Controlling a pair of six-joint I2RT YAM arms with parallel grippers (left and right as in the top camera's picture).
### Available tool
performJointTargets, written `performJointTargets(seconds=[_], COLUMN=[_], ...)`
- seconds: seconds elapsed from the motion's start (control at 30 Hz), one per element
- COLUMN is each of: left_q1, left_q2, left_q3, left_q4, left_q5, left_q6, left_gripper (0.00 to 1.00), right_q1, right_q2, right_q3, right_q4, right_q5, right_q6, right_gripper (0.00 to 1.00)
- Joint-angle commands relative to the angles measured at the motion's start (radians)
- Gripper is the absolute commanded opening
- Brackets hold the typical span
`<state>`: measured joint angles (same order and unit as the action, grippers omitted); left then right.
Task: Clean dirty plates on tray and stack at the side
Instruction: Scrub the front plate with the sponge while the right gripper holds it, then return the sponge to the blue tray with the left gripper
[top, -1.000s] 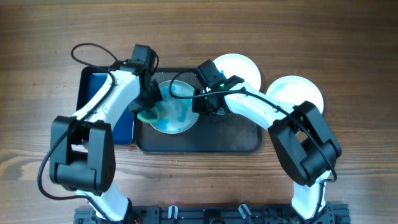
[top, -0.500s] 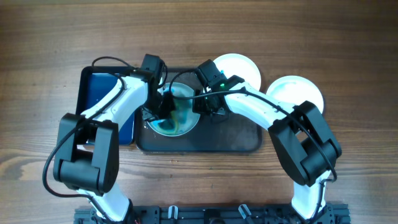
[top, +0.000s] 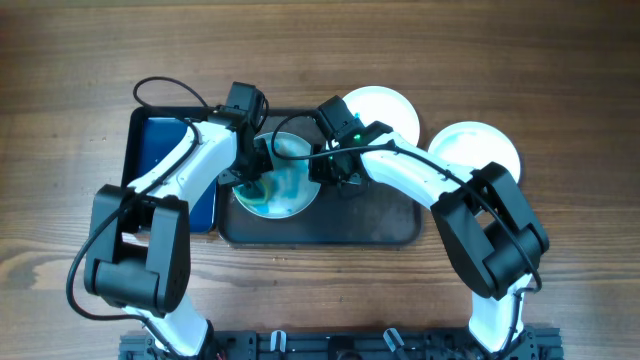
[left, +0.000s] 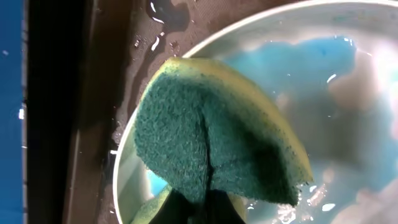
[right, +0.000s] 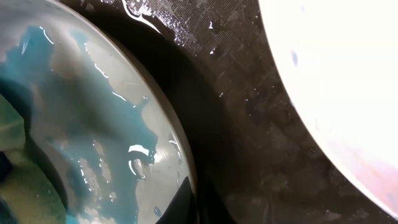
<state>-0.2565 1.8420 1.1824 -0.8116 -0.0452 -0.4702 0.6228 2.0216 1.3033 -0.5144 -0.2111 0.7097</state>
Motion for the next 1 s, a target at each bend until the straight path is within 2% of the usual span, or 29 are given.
performJointTargets(seconds=[0.0,0.17,0.37,0.5,0.6,0.7,0.9,0.97], left_q1=[-0.018,-0.034,-0.034,-0.031,-0.017,0.04,0.232,0.286], left_q2=[-0.007,-0.005,-0.003,-0.003,-0.004,-0.023,-0.074,-0.08], left_q3=[-0.014,-0.092,-0.122,-0.122,-0.12,-0.045,0.272,0.357], left_q4=[0.006,0.075,0.203,0.36,0.435,0.338,-0.129,-0.245], left_q5=[-0.056,0.037,0.237,0.234,0.142,0.1,0.138,0.164], left_q6=[-0.018,-0.066,-0.093,-0.091,-0.092,-0.091,-0.084,-0.028], left_gripper=[0.04,0.04,0.04,0.04,0.04,0.04,0.04,0.04], right_q1=[0.001,0.001,0.001,0.001,0.001,0.001,0.003,0.011], right_q2=[0.017,0.017,0.017,0.017,0.017,0.017,0.001,-0.026], right_q3=[-0.001,-0.001,-0.001,-0.001,-0.001,-0.001,0.014,0.031], right_q4=[0.006,0.011,0.008,0.005,0.002,0.0,0.005,-0.003], right_q5=[-0.018,-0.034,-0.034,-0.034,-0.034,-0.03,-0.03,-0.002], right_q6=[-0.013,-0.03,-0.03,-0.032,-0.055,-0.057,-0.107,-0.162], right_gripper=[0.04,0.04,0.04,0.04,0.04,0.04,0.04,0.04])
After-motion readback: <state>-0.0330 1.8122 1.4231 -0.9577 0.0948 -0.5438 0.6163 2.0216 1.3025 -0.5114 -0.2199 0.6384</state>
